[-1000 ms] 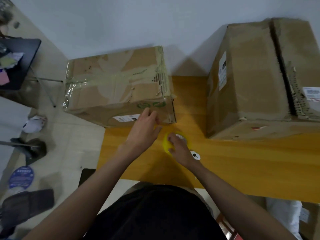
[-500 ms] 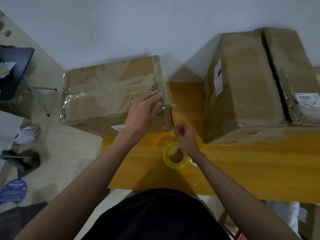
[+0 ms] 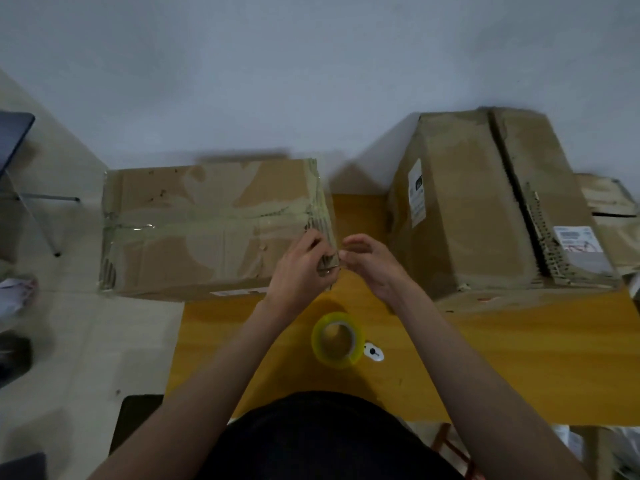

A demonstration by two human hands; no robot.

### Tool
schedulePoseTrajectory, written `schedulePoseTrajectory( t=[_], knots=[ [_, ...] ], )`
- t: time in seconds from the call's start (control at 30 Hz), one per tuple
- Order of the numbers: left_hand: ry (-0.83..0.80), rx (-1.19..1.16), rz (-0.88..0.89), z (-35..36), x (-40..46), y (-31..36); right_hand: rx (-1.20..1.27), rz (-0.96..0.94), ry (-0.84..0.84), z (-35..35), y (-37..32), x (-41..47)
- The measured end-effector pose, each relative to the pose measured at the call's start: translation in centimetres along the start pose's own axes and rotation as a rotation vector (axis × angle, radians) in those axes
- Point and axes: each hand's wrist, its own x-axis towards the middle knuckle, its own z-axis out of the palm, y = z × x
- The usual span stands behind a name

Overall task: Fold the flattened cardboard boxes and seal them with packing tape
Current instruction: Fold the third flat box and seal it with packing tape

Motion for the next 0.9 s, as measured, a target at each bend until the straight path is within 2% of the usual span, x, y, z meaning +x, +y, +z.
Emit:
schedulePoseTrajectory(
  t=[0.17, 0.27, 0.33, 0.43, 0.53, 0.67, 0.8, 0.9],
  knots=[
    [0.020, 0.012, 0.010, 0.5, 0.1, 0.0, 0.049, 0.013, -0.050, -0.4, 0.9, -0.6],
    [0.033, 0.019, 0.011, 0.9, 0.0, 0.3, -0.060, -0.040, 0.008, -0.3, 0.9, -1.0],
    [0.029, 0.035, 0.029, 1.1, -0.2, 0.4, -0.262, -0.140, 0.115, -0.1, 0.6, -1.2],
    [0.001, 0.060, 0.049, 1.0, -0.4, 0.4, -0.521, -0.437, 0.280, 0.7, -0.6, -1.1],
    [-0.007, 0.089, 0.085, 0.8, -0.2, 0.4, -0.681, -0.602, 0.272, 2.4, -1.9, -0.5],
    [-0.040, 0.082, 0.065, 0.5, 0.2, 0.4, -0.863, -0.615, 0.283, 3.7, -2.6, 1.2],
    [-0.069, 0.056, 0.062, 0.1, 0.4, 0.1, -0.869, -0.595, 0.305, 4.3, -3.4, 2.5],
    [-0.074, 0.048, 0.064, -0.1, 0.6, -0.2, -0.882, -0.511, 0.275, 4.8, -3.9, 3.4]
  ],
)
